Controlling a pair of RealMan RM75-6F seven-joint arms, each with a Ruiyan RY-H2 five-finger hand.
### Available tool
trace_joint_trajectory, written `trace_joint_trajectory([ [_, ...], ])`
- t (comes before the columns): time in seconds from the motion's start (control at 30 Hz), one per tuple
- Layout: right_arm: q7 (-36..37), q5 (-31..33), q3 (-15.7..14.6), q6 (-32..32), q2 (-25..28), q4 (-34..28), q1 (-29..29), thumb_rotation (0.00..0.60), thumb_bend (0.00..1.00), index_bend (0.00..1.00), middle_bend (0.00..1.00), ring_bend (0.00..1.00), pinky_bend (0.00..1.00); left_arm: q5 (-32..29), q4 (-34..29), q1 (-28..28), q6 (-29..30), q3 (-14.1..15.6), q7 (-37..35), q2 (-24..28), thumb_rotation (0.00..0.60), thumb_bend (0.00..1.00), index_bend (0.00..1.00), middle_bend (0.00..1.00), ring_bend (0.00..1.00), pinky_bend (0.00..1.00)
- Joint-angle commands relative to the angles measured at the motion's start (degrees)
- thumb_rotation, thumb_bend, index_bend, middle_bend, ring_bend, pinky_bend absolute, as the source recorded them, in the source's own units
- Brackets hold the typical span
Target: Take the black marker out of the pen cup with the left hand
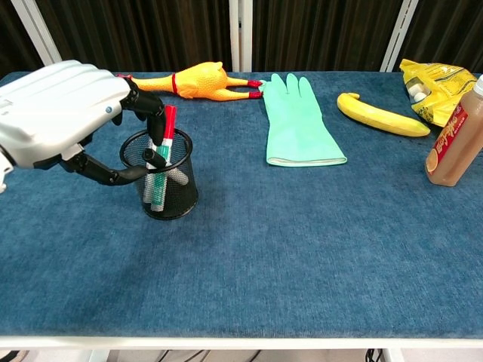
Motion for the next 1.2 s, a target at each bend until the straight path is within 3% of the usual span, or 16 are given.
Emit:
trace_joint_trajectory([
  [0.03, 0.05, 0.09, -0.09, -0.30, 0.04, 0.07, 0.07, 0.600, 0.18, 0.00, 0.00, 0.00, 0.00, -0.29, -0.17, -0.20, -0.24, -0.03, -0.24, -0.04, 0.600, 0.27, 0.49, 0.42, 0.35, 0.45],
  [1.2, 0.16, 0.75, -0.17, -1.40, -0.07, 0.53, 0.31, 0.600, 0.18, 0.00, 0.00, 0.00, 0.00, -3.37, -0.67, -1.67, -0.98, 0.13, 0.66, -0.03, 0.600, 0.31, 0.56, 0.44, 0.35, 0.46],
])
